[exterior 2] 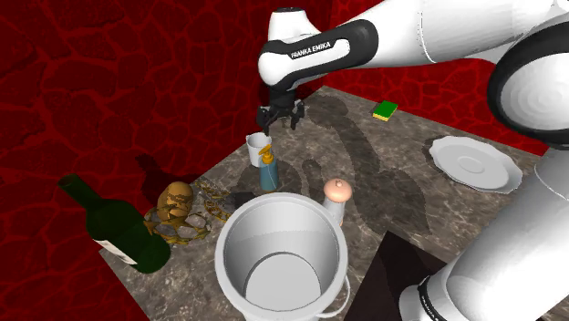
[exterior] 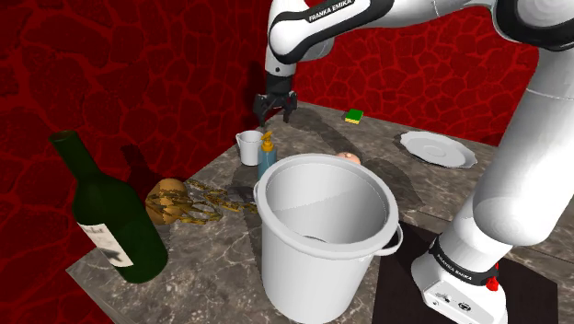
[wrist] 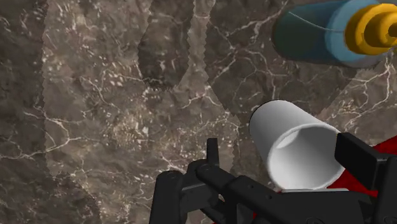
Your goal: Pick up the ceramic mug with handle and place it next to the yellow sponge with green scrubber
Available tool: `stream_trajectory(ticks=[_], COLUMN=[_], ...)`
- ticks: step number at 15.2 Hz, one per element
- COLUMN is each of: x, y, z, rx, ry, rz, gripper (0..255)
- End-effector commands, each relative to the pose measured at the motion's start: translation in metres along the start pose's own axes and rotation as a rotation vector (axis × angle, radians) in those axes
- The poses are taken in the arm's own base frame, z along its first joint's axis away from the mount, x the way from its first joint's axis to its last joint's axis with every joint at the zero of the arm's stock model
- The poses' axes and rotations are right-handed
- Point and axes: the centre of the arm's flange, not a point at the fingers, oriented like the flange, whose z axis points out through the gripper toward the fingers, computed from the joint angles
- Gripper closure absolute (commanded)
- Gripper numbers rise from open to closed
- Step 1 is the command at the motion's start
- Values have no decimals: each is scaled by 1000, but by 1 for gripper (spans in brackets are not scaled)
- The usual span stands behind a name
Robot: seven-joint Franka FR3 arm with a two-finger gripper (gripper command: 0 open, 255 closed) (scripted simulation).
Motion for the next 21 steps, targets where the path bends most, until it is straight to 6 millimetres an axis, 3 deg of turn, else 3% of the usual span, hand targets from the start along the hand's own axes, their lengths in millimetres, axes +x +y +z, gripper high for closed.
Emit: stream_trajectory(ticks=[1, 5, 12, 20, 21], x=[23, 56, 55, 55, 55], y=[-4, -13, -13, -13, -13], z=[18, 49, 89, 89, 89], rx=[1, 3, 3, 3, 3], ry=[-10, -25, -25, -25, -25], rz=[18, 47, 47, 47, 47], gripper=[0, 0, 0, 0, 255])
